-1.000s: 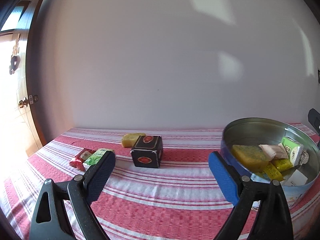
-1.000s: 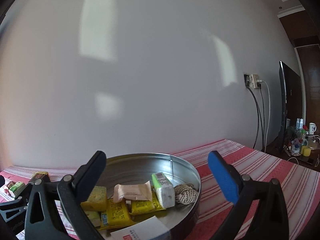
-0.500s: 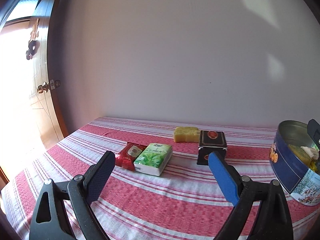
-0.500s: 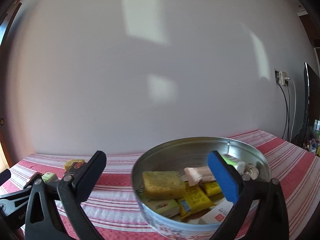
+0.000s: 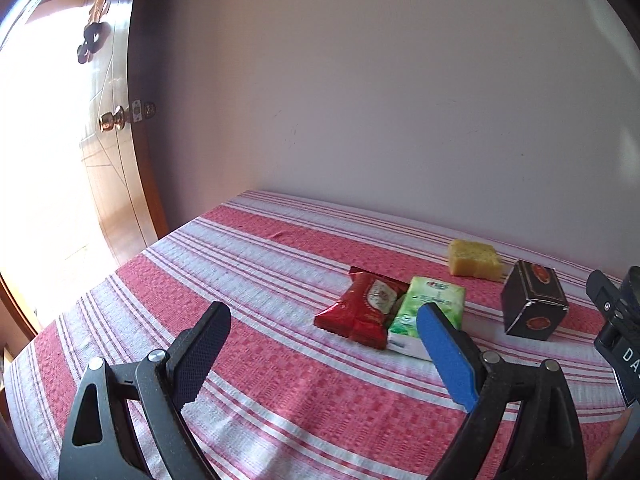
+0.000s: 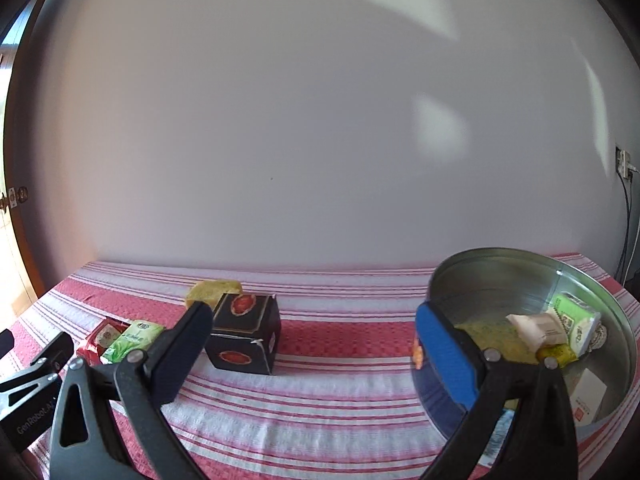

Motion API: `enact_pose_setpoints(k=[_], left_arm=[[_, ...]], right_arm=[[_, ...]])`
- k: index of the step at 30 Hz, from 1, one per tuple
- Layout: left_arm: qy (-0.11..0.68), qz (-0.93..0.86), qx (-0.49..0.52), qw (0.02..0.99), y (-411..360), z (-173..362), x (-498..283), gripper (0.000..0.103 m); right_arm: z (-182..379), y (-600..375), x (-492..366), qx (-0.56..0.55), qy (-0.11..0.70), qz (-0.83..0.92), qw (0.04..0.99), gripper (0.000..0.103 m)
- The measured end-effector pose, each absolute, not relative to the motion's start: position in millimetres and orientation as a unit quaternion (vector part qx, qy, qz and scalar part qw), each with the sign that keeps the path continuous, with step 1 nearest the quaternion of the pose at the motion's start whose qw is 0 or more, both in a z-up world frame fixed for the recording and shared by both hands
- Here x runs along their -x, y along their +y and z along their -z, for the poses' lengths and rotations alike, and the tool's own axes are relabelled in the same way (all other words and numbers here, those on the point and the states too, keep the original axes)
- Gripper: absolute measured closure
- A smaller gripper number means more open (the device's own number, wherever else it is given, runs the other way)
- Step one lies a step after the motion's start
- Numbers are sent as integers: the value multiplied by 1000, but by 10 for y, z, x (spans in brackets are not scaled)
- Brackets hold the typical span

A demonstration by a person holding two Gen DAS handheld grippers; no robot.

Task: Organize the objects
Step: 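Grasp the red snack packet with the left gripper while the right grasps the black box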

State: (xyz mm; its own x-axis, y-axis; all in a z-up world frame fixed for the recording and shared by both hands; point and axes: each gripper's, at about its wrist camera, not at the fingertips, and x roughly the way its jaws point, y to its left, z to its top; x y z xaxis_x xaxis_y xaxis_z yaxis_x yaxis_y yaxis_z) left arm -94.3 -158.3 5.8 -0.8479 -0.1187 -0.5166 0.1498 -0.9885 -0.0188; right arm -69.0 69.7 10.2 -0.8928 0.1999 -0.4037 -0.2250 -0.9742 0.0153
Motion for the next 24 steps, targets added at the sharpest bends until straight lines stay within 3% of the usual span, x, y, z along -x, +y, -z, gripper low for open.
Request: enact_pose_setpoints(k=[5, 13, 16, 20, 24], left_arm=[[52, 948, -303, 78, -1754, 36, 1125, 7], [13, 948, -309, 73, -1715, 55, 1364, 7], [4, 945, -320, 72, -1659, 73, 1486, 7], [-8, 937, -341, 71, -1558, 117, 1700, 7], [-7, 919, -389, 57, -1490, 235, 1911, 7]], right_arm=[[48, 631, 1183, 282, 42, -954, 95, 0], [261, 512, 1695, 367, 39, -925, 92, 2], [343, 538, 1794, 394, 41, -914, 90, 11], [453, 644, 1887, 430, 60, -898, 80, 34], [461, 699, 1884, 428, 62, -898, 76, 44]])
